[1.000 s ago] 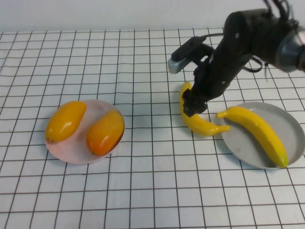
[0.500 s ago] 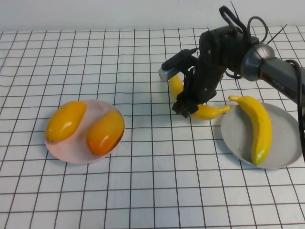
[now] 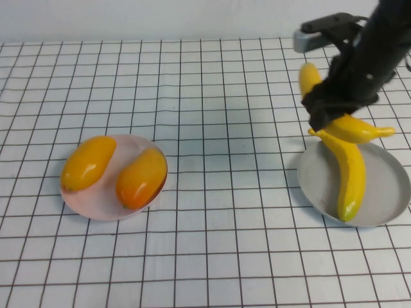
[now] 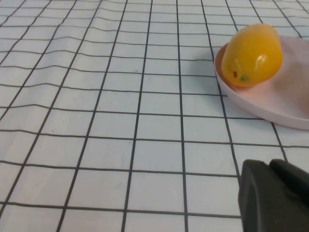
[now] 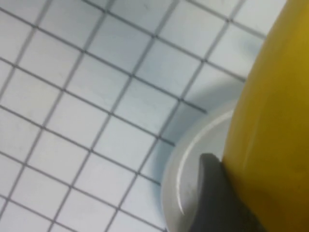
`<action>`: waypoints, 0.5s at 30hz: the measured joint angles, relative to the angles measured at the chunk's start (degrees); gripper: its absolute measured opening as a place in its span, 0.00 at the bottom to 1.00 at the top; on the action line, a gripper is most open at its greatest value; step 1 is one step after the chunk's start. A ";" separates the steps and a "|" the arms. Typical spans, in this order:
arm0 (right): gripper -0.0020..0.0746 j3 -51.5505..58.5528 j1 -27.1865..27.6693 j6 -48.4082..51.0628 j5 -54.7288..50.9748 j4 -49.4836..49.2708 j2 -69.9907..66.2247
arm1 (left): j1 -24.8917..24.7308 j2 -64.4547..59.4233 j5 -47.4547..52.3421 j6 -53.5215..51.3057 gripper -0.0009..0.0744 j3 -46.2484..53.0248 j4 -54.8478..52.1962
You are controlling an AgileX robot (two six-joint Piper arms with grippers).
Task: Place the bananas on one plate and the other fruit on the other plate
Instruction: Put another type of fruit in the right plate
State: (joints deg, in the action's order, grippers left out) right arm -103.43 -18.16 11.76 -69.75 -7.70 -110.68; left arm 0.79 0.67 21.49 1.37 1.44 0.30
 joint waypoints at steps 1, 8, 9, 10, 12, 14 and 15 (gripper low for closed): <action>0.44 3.87 1.21 -0.52 0.84 0.10 2.02 | 0.00 0.00 0.00 0.00 0.01 0.00 0.00; 0.44 26.38 7.53 -2.47 9.82 0.10 12.27 | 0.00 0.00 0.00 0.00 0.01 0.00 0.00; 0.44 28.45 8.18 -2.51 10.86 0.10 12.57 | 0.00 0.00 0.00 0.00 0.01 0.00 0.00; 0.44 29.82 8.61 -2.51 11.48 0.10 12.55 | 0.00 0.00 0.00 0.00 0.01 0.00 0.00; 0.44 32.43 9.47 -2.51 13.96 -0.14 12.25 | 0.00 0.00 0.00 0.00 0.01 0.00 0.00; 0.44 33.26 9.88 -2.60 15.37 -0.91 11.50 | 0.00 0.00 0.00 0.00 0.01 0.00 0.00; 0.45 33.37 10.00 -2.60 16.19 -1.17 11.08 | 0.00 0.00 0.00 0.00 0.01 0.00 0.00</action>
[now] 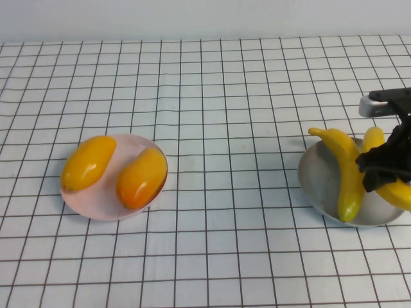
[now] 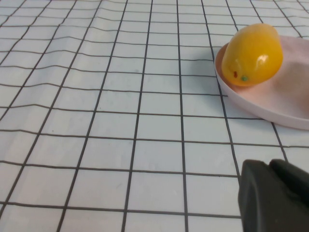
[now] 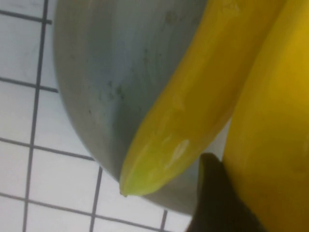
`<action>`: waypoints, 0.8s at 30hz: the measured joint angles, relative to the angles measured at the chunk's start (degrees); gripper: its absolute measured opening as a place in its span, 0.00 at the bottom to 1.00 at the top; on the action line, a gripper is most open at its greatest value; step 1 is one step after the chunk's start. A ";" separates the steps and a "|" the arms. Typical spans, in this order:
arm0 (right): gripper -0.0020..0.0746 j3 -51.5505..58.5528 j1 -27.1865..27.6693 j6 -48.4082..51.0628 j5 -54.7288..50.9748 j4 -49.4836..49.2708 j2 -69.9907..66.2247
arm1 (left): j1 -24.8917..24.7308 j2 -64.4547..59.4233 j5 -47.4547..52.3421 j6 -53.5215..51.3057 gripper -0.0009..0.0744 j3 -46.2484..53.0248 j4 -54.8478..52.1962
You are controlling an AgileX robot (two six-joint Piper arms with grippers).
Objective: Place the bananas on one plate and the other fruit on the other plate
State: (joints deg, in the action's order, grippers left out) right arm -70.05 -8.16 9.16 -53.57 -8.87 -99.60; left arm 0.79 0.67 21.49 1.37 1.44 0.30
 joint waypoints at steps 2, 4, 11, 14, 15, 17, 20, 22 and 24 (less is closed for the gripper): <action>0.51 0.00 0.09 -0.27 1.75 -0.24 -0.83 | 0.00 0.00 0.00 0.00 0.01 0.00 0.00; 0.61 0.00 0.09 -1.00 3.39 -0.23 -1.17 | 0.00 0.00 0.00 0.00 0.01 0.00 0.00; 0.68 0.00 0.09 -1.61 6.23 0.59 -1.16 | 0.00 0.00 0.00 0.00 0.01 0.00 0.00; 0.57 0.00 0.09 -1.61 6.23 0.16 -0.11 | 0.00 0.00 0.00 0.00 0.01 0.00 0.00; 0.50 0.00 0.09 -1.61 6.23 -0.36 0.91 | 0.00 0.00 0.00 0.00 0.01 0.00 0.00; 0.35 0.43 0.09 -1.61 6.81 -1.44 3.95 | 0.00 0.00 0.00 0.00 0.01 0.00 0.00; 0.11 3.18 0.09 -1.61 10.62 -3.45 11.67 | 0.00 0.00 0.00 0.00 0.01 0.00 0.00; 0.05 6.59 0.09 -1.61 13.65 -5.07 18.92 | 0.00 0.00 0.00 0.00 0.01 0.00 0.00; 0.03 10.31 0.09 -1.61 16.19 -6.78 26.83 | 0.00 0.00 0.00 0.00 0.01 0.00 0.00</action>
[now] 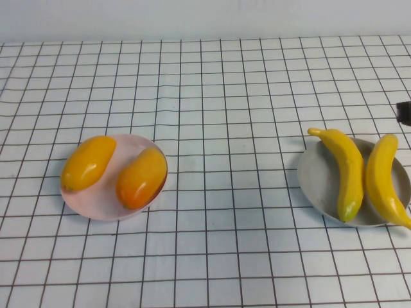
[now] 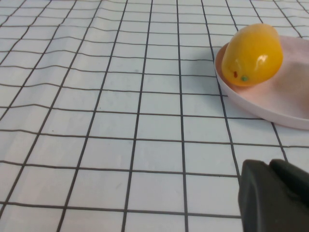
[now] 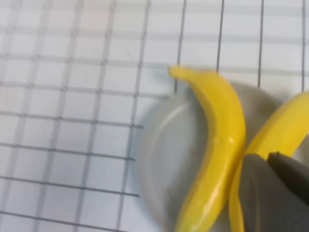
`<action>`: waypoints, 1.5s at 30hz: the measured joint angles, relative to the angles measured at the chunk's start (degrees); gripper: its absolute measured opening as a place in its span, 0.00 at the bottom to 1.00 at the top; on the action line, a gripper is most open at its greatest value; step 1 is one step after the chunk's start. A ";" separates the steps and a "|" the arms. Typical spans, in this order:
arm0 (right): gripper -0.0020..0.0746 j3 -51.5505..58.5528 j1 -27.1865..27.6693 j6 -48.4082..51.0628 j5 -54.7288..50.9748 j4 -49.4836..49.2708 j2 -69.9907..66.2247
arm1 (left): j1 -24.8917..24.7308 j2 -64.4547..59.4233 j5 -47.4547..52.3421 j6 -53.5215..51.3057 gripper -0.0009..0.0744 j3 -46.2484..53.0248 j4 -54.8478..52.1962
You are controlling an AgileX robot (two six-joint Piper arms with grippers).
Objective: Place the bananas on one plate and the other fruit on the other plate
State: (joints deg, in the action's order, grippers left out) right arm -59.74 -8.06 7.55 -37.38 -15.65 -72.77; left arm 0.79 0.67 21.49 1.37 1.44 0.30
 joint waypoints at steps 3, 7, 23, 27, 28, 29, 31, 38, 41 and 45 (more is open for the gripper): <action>0.01 6.80 -0.12 0.00 3.32 -1.76 11.34 | 0.00 0.00 0.00 0.00 0.01 0.00 0.00; 0.01 14.77 -0.47 0.00 5.65 -3.49 26.46 | 0.00 0.00 0.00 0.00 0.01 0.00 0.00; 0.01 31.61 -0.48 0.00 -0.20 3.40 67.33 | 0.00 0.00 0.00 0.00 0.01 0.00 0.00; 0.01 33.21 -0.69 0.00 -2.90 3.72 67.57 | 0.00 0.00 0.00 0.00 0.01 0.00 0.00; 0.01 33.70 -0.69 0.00 -2.90 3.10 67.60 | 0.00 0.00 0.00 0.00 0.01 0.00 0.00; 0.01 34.35 -0.69 0.00 -2.39 2.76 67.60 | 0.00 0.00 0.00 0.00 0.01 0.00 0.00; 0.01 35.97 -0.72 0.14 0.07 2.80 67.60 | 0.00 0.00 0.00 0.00 0.01 0.00 0.00; 0.01 43.61 -0.72 0.24 14.52 2.80 67.60 | 0.00 0.00 0.00 0.00 0.01 0.00 0.00; 0.01 46.48 -0.72 0.93 18.71 2.80 67.60 | 0.00 0.00 0.00 0.00 0.01 0.00 0.00; 0.01 49.87 -0.72 1.38 22.88 1.86 67.60 | 0.00 0.00 0.00 0.00 0.01 0.00 0.00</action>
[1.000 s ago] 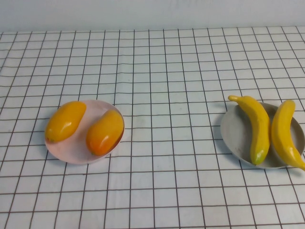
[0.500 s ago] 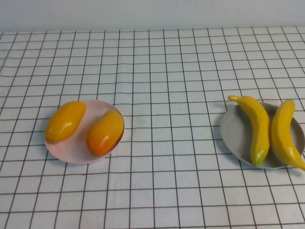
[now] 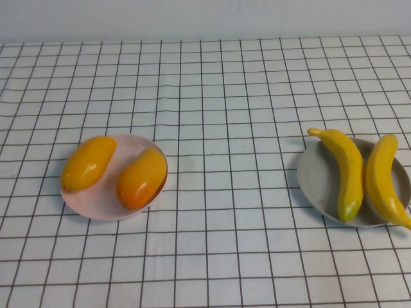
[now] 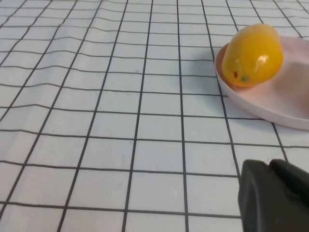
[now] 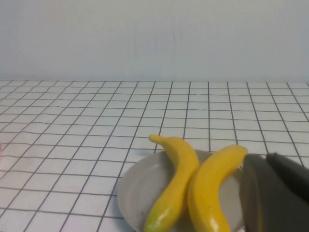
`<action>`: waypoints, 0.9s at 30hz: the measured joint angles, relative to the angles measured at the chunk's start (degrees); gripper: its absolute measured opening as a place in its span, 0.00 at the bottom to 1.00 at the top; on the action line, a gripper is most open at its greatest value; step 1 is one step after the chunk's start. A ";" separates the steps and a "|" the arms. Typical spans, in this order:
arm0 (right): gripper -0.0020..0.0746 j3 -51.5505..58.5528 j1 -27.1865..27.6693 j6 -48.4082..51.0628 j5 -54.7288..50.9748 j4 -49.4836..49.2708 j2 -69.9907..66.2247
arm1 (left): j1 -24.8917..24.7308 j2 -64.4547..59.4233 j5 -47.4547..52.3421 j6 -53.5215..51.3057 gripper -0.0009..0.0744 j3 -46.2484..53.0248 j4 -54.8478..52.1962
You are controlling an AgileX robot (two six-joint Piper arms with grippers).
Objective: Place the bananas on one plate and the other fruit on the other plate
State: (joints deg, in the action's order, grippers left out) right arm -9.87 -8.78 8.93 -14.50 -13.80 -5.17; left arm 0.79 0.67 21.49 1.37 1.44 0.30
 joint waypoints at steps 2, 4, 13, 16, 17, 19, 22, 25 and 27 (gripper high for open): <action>0.01 1.55 0.00 -0.39 2.54 0.63 0.00 | 0.00 0.00 0.00 0.00 0.01 0.00 0.00; 0.01 3.77 0.00 -4.41 5.94 3.68 0.24 | 0.00 0.00 0.00 0.00 0.01 0.00 0.00; 0.01 11.14 4.49 -20.41 6.22 14.44 5.58 | 0.00 0.00 0.00 0.00 0.01 0.00 0.00; 0.01 11.26 5.23 -21.42 2.85 14.71 5.62 | 0.00 0.00 0.00 0.00 0.01 0.00 0.00; 0.01 11.26 5.23 -21.76 1.33 14.81 5.62 | 0.00 0.00 0.00 0.00 0.01 0.00 0.00; 0.01 11.26 5.23 -21.95 -2.44 14.81 5.62 | 0.00 0.00 0.00 0.00 0.01 0.00 0.00; 0.01 11.38 5.23 -22.09 -4.78 14.81 5.62 | 0.00 0.00 0.00 0.00 0.01 0.00 0.00; 0.01 11.38 5.23 -22.13 -4.99 14.81 5.62 | 0.00 0.00 0.00 0.00 0.01 0.00 0.00; 0.01 11.38 5.23 -22.13 -5.03 14.81 5.62 | 0.00 0.00 0.00 0.00 0.01 0.00 0.00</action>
State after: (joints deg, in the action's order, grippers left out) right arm 1.50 -3.56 -13.20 -19.52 1.01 0.45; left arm 0.79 0.67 21.49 1.37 1.44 0.30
